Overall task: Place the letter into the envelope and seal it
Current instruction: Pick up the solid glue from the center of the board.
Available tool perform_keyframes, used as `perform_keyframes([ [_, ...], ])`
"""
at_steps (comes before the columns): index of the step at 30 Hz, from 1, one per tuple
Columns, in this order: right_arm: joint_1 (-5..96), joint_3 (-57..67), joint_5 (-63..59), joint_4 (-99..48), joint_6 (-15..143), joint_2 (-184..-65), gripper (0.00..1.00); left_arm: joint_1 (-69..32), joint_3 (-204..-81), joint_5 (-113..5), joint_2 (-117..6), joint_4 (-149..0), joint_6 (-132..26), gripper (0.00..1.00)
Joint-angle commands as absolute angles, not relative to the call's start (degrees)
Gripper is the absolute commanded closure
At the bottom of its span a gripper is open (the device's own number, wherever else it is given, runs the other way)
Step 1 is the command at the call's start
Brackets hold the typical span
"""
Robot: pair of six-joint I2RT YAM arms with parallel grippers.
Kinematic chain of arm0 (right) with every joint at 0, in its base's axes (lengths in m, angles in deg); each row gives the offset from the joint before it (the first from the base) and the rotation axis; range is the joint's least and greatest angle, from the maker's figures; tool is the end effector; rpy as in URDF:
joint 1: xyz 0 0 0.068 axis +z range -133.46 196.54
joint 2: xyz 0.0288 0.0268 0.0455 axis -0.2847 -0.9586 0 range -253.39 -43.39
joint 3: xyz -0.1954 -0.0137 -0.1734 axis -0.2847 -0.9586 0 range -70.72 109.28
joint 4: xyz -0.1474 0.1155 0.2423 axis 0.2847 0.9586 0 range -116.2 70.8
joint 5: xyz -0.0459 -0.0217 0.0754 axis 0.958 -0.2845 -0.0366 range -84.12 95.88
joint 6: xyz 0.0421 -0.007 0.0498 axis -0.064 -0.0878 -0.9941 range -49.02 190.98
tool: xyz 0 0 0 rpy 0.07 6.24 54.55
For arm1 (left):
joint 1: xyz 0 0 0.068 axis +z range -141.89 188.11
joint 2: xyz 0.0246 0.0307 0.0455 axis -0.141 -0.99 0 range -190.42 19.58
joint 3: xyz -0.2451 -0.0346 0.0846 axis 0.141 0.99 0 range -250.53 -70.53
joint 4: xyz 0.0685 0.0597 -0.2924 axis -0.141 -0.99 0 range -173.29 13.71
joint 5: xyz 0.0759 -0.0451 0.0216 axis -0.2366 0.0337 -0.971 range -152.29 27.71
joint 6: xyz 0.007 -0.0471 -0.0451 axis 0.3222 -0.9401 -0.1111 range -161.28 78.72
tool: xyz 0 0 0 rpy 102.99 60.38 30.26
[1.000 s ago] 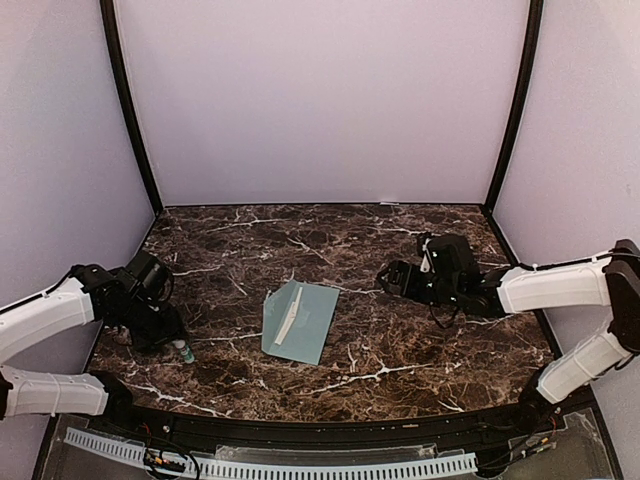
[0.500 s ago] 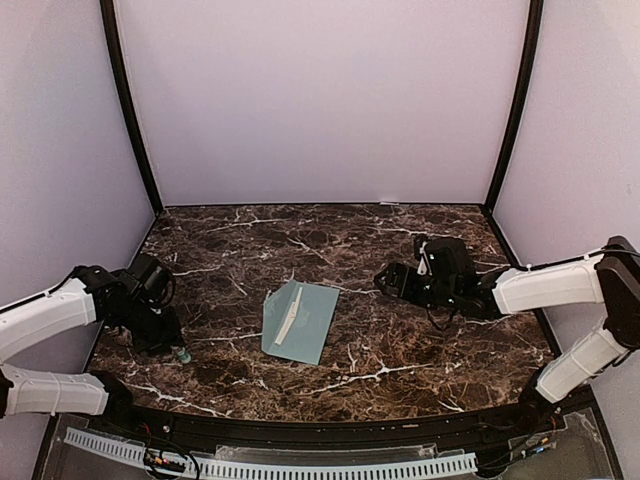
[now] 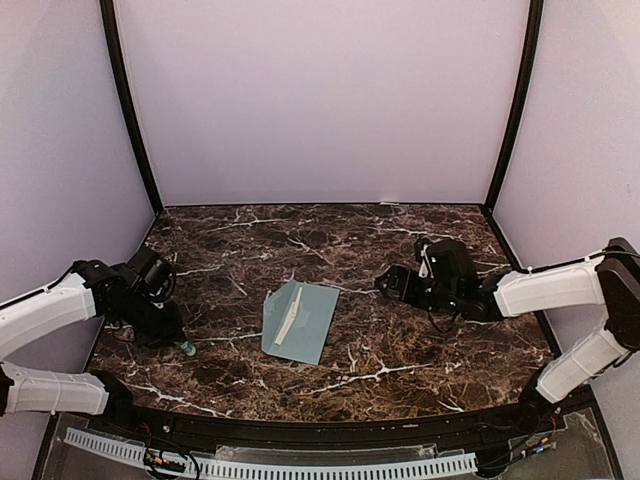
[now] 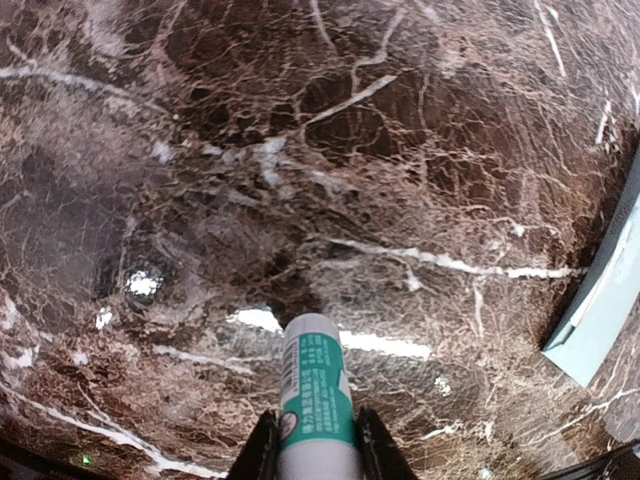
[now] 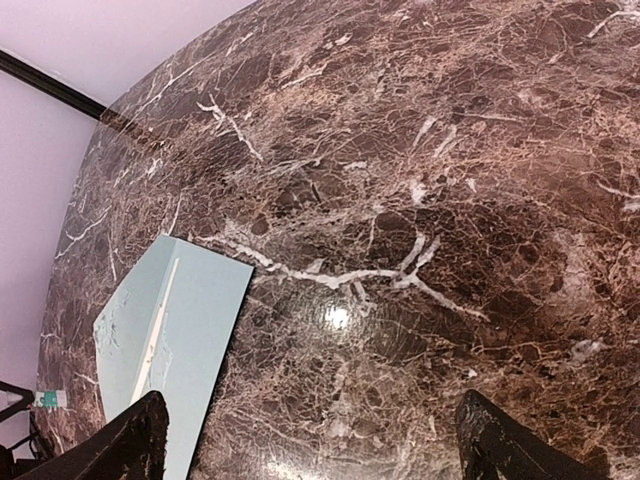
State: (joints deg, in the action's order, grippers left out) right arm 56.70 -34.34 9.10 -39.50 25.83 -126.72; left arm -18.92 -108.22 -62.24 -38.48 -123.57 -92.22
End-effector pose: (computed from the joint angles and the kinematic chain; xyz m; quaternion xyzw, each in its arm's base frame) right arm 0.2606 0.2161 0.1221 0.0516 0.8798 0.3015 0.3639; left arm 0.2039 -0.1042 0.1660 -0.2032 0.9598 -0.1222 0.1503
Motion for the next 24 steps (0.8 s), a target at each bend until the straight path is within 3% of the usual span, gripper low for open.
perform_keyframes([
  [1,56.44,-35.23,8.46,-41.31,29.27,-122.66,0.05,-19.22,-112.58,-58.97,-38.72,-121.5,-86.85,0.87],
  [6,56.51,-34.15,-7.43,-45.41,41.29,-117.59,0.07,-19.27,-121.99,-50.61,-45.27,-117.9,-75.1,0.88],
  [10,57.55,-29.65,-21.17,-44.06,47.87,-115.98,0.1,-19.88,-130.21,-34.2,-51.46,-115.25,-66.01,0.89],
  [17,65.11,-18.39,-32.56,-38.95,51.86,-120.71,0.14,-24.71,-139.82,-19.18,-59.69,-117.36,-53.55,0.89],
  [24,70.9,-12.03,-33.15,-39.17,51.29,-128.13,0.2,-26.29,-142.84,-6.67,-60.51,-115.88,-50.47,0.89],
])
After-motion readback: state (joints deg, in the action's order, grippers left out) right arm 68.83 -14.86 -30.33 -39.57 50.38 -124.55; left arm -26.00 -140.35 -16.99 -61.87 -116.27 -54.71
